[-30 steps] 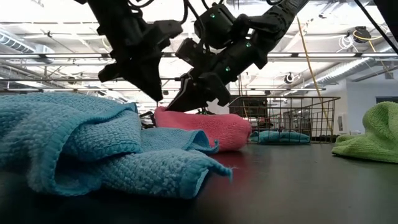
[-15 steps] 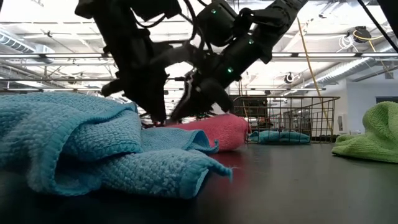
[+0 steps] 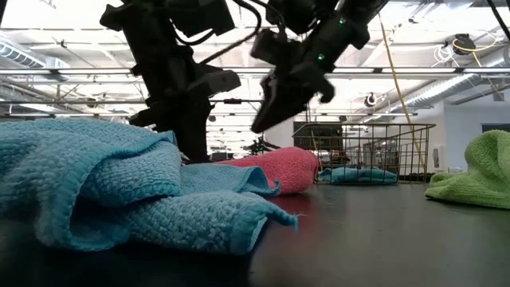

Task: Fold microfiber towels
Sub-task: Fold the pink towel

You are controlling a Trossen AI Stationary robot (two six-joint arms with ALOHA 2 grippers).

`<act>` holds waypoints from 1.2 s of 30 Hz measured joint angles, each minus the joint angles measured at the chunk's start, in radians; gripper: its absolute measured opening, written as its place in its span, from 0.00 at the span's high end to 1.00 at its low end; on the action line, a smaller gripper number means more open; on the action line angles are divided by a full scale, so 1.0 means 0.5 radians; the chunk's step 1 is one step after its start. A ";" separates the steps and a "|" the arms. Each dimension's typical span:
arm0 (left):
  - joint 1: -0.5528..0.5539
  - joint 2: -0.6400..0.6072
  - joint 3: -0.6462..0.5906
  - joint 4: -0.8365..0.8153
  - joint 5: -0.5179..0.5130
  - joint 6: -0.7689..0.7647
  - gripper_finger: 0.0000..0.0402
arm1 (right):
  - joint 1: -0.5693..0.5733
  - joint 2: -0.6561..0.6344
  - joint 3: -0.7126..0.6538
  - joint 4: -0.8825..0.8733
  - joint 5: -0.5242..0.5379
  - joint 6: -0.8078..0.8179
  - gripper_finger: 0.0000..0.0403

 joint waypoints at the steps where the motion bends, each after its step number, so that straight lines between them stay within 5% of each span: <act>1: 0.000 0.000 0.000 -0.003 0.000 0.000 0.95 | -0.018 -0.002 0.000 -0.055 -0.067 0.042 0.78; 9: 0.000 0.000 0.000 -0.007 0.023 -0.001 0.95 | -0.118 0.006 -0.050 -0.145 -0.239 0.125 0.78; 36: 0.000 0.000 -0.001 -0.002 0.022 -0.076 0.95 | -0.167 0.008 -0.510 0.557 -0.240 0.393 0.78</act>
